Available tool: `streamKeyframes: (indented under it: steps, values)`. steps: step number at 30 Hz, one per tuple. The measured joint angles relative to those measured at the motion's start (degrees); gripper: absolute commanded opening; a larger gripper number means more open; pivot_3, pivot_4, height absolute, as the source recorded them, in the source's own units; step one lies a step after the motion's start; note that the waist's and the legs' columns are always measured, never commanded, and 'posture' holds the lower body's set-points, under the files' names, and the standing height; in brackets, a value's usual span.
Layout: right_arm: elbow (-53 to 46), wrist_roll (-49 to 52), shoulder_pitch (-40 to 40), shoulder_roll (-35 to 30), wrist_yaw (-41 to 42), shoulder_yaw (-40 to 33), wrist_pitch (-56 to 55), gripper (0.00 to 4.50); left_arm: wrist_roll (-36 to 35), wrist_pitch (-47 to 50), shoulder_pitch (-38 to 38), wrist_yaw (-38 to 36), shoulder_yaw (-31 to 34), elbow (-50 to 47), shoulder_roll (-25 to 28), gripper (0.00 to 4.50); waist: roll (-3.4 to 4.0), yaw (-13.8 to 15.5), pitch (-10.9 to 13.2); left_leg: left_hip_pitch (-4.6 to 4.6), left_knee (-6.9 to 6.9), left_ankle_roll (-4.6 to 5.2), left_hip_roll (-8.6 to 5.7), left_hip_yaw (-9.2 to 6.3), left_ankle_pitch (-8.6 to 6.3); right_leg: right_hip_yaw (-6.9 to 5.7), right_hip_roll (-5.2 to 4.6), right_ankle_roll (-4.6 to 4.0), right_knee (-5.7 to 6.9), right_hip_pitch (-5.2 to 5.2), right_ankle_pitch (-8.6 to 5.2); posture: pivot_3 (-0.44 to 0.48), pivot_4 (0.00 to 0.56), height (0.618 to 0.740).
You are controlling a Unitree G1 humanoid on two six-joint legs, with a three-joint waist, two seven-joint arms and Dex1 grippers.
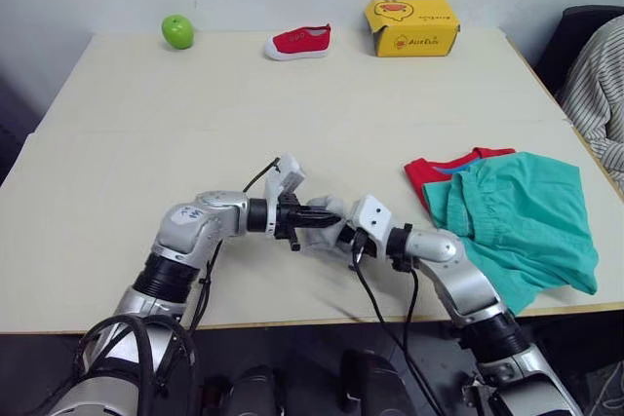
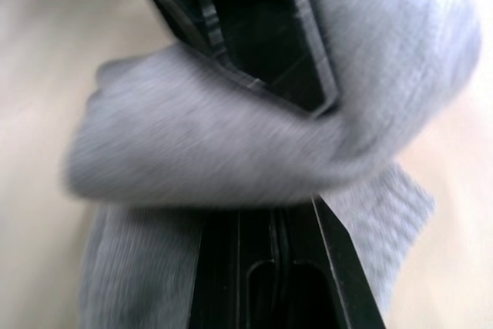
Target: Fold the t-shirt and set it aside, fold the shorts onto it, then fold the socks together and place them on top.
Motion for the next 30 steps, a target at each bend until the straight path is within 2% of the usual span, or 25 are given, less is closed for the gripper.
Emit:
streamKeyframes:
  steps: [6, 14, 19, 20, 25, 30]
  values:
    - [-5.4, 4.2, 4.7, -2.3, -0.8, -5.2, 5.0, 0.0, 4.7, -12.2, 2.0, -5.3, -0.6, 4.1, -1.5, 1.56, 0.0, 0.2, 0.0, -0.02, 0.0, 0.06, -0.01, -0.02, -0.01, -0.04, -0.04, 0.01, -0.02, 0.0, 0.0, 0.0, 0.15, 0.74]
    - [-9.5, 10.5, 8.2, -5.1, -1.1, -12.3, 10.6, 0.0, 6.6, -24.5, 3.4, -11.7, -0.4, 6.9, -4.3, 4.04, -0.02, 0.0, 0.0, -0.04, 0.0, 0.11, 0.0, -0.03, -0.03, -0.06, -0.05, 0.01, -0.04, -0.02, 0.01, 0.0, 0.15, 0.74]
    - [-11.4, 15.5, 8.1, -7.2, 0.5, -17.0, 11.4, 0.0, 6.0, -30.1, 4.7, -13.6, 3.1, 6.5, -4.4, 4.04, -0.02, -0.1, 0.0, -0.03, 0.0, 0.11, 0.04, -0.03, -0.03, -0.07, -0.04, 0.01, -0.04, -0.02, 0.01, 0.0, 0.15, 0.74]
    - [-11.7, 16.9, 7.7, -7.2, 0.8, -17.8, 11.5, 0.0, 5.5, -30.4, 4.7, -13.6, 4.6, 6.2, -4.2, 3.86, -0.03, -0.1, 0.0, -0.03, 0.0, 0.12, 0.03, -0.03, -0.03, -0.06, -0.05, 0.01, -0.04, -0.02, 0.01, 0.0, 0.15, 0.74]
    - [-13.6, 21.3, 1.4, -5.8, 1.3, -17.6, 12.9, 0.0, 3.9, -30.5, 4.6, -12.2, 10.0, 5.9, -2.4, 2.54, -0.01, -0.2, 0.1, -0.01, 0.0, 0.12, 0.06, -0.04, -0.03, -0.07, -0.02, 0.01, -0.01, -0.02, 0.01, 0.0, 0.15, 0.74]
    - [-10.5, 18.3, -4.2, -1.8, 0.2, -9.8, 12.2, 0.0, 11.1, -35.4, 4.8, -9.4, 7.3, 9.7, -2.0, 0.87, -0.01, 0.1, 0.1, -0.12, 0.0, 0.18, -0.04, -0.05, -0.03, -0.14, -0.05, 0.08, 0.04, 0.0, 0.04, 0.0, 0.15, 0.74]
